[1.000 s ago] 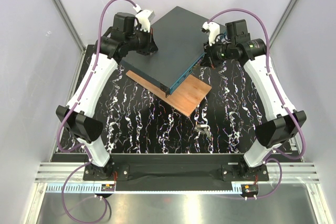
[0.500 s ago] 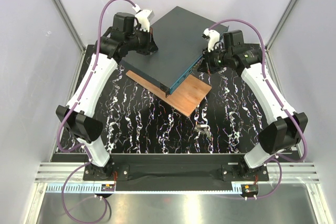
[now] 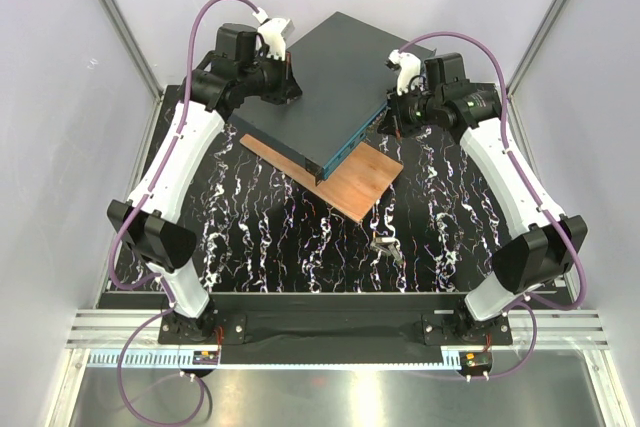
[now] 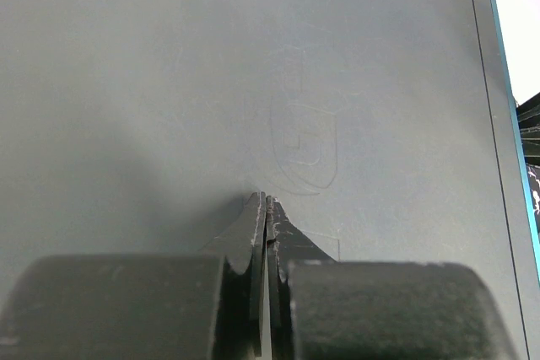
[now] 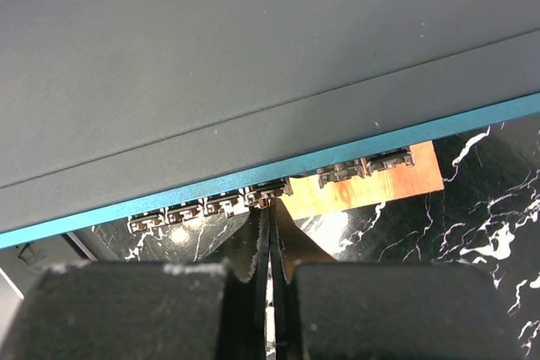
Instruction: Insert the plug into the switch port
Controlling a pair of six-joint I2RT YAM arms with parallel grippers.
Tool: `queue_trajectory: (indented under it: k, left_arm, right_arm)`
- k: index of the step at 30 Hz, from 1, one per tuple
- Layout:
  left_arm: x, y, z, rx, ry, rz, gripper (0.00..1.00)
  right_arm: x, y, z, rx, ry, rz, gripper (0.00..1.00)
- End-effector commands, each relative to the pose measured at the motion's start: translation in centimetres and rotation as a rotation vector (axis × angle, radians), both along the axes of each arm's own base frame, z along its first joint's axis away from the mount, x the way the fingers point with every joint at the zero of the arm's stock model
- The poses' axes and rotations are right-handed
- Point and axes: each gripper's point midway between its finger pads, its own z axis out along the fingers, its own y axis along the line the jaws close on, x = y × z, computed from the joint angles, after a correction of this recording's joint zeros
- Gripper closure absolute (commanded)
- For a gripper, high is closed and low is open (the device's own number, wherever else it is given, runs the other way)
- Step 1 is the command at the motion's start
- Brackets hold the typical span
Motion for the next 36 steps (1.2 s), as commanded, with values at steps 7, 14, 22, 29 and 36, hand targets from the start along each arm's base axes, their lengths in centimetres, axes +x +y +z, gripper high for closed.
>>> queue_trajectory:
  k: [7,14,22,29,36]
  left_arm:
    - [0.7,-0.7,-0.8,-0.032,0.022,-0.014,1.00]
    - [0.7,-0.8,-1.1,-0.034,0.032,-0.016,1.00]
    - [0.4,-0.7,-1.8,-0.019,0.039,-0.020,1.00]
    - [3.5,3.1,1.0,0.006,-0.055,0.106,1.00]
    - [6.0,7.8,3.8,-0.007,-0.133,0.217,1.00]
  right_arm:
    - [2.2,3.0,6.2,0.175,-0.131,-0.022,1.00]
    - [3.1,3.9,6.7,0.234,-0.101,-0.053,1.00]
    - [3.6,4.0,6.7,0.242,-0.099,-0.068,1.00]
    - [2.3,3.6,6.5,0.204,-0.119,-0.021,1.00]
    - [1.8,3.2,6.0,0.168,-0.121,-0.008,1.00]
